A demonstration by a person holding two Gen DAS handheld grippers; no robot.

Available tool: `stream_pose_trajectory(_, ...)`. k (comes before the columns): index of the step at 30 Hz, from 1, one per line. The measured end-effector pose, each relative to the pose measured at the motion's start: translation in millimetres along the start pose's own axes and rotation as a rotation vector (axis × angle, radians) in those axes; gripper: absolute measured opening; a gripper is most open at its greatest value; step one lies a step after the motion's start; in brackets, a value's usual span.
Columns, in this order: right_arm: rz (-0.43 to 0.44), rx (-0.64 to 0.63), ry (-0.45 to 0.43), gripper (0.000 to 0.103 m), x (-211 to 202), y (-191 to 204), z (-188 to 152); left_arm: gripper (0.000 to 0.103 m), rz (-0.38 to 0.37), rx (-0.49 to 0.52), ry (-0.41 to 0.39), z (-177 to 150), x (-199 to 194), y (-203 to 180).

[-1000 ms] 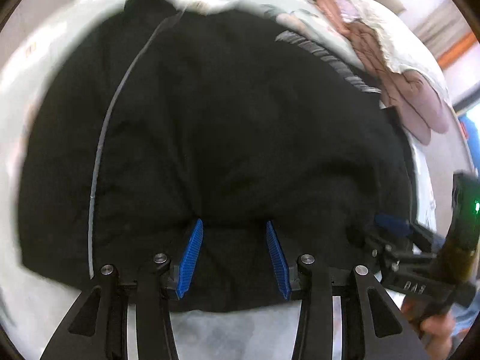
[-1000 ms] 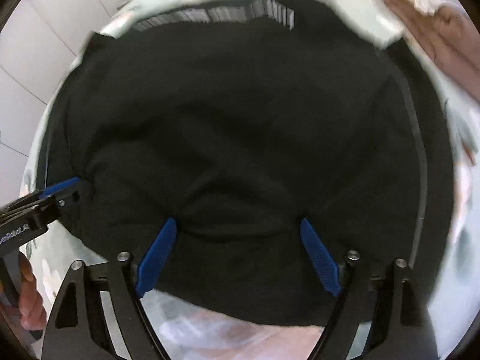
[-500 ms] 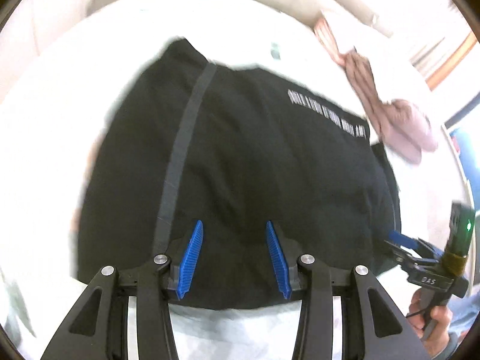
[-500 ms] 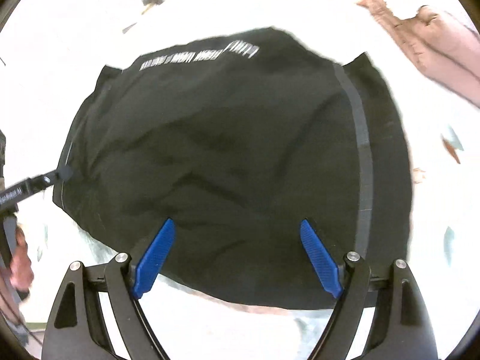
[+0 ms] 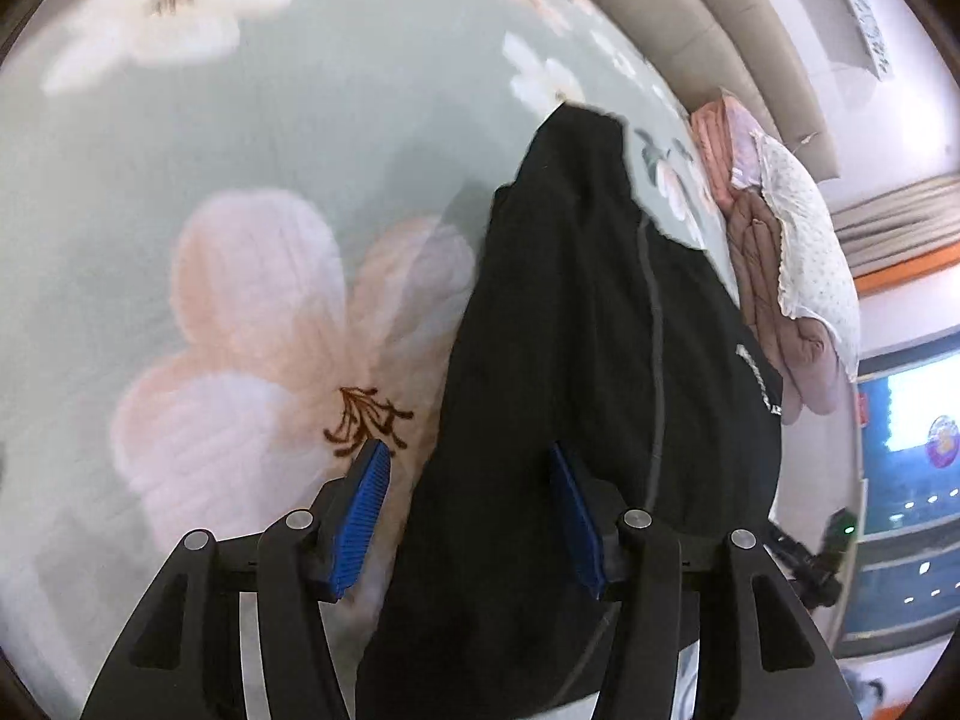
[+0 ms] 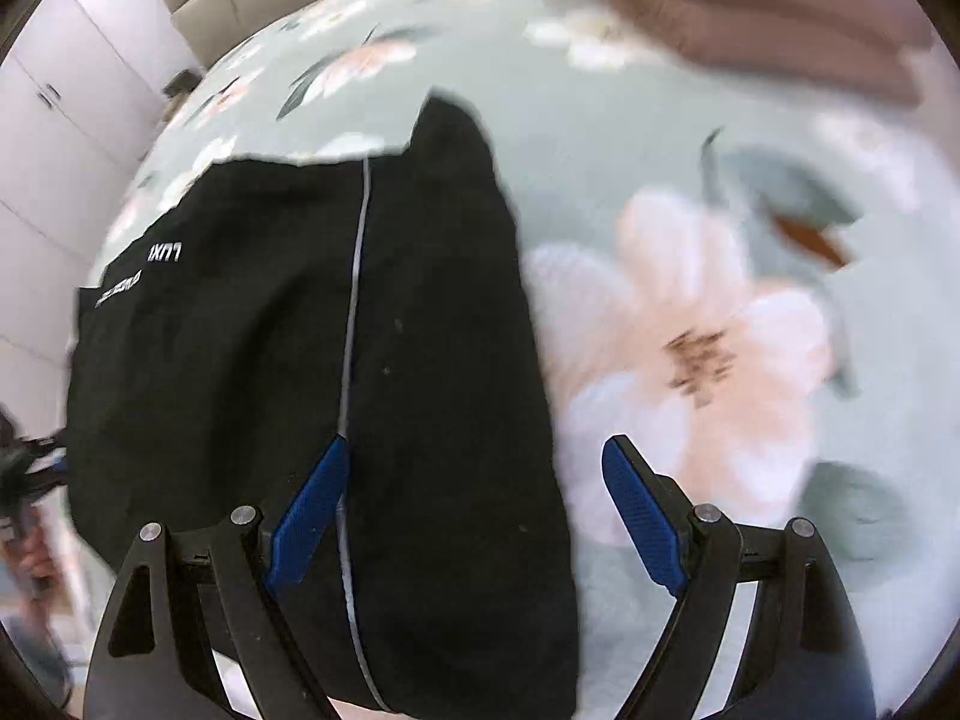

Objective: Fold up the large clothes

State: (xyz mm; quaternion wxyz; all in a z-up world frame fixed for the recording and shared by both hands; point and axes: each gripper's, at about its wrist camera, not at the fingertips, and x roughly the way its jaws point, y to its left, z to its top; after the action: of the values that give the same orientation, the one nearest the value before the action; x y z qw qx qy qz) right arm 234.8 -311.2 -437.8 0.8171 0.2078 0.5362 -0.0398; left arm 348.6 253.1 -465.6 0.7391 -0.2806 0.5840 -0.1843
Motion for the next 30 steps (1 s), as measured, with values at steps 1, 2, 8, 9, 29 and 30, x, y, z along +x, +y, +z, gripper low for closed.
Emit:
stream_pose_trajectory(1, 0.033, 0.006, 0.015, 0.088, 6.1, -3.3, -0.2, 0.062, -0.033, -0.015, 0.007, 2.9, 6.1, 4.8)
stream_pose_trajectory(2, 0.068, 0.014, 0.032, 0.089, 11.3, -6.4, -0.5, 0.065, -0.056, -0.030, 0.011, 5.2, 9.8, 9.5)
stream_pose_trajectory(8, 0.247, 0.114, 0.101, 0.094, 39.1, -23.1, 3.2, 0.070, -0.235, -0.110, 0.053, 16.1, 34.8, 23.3)
stream_pose_trajectory(9, 0.269, 0.126, 0.107, 0.096, 43.1, -24.8, 5.0, 0.070, -0.253, -0.110, 0.054, 16.5, 34.8, 24.0)
stream_pose_trajectory(29, 0.354, -0.028, 0.097, 0.063, 47.5, 0.1, 18.9, 0.042, -0.120, 0.049, -0.059, 7.0, 37.8, -32.5)
stream_pose_trajectory(30, 0.342, -0.041, 0.076, 0.058, 37.7, 1.7, 17.2, 0.035, -0.112, 0.065, -0.088, 1.0, 28.3, -38.8)
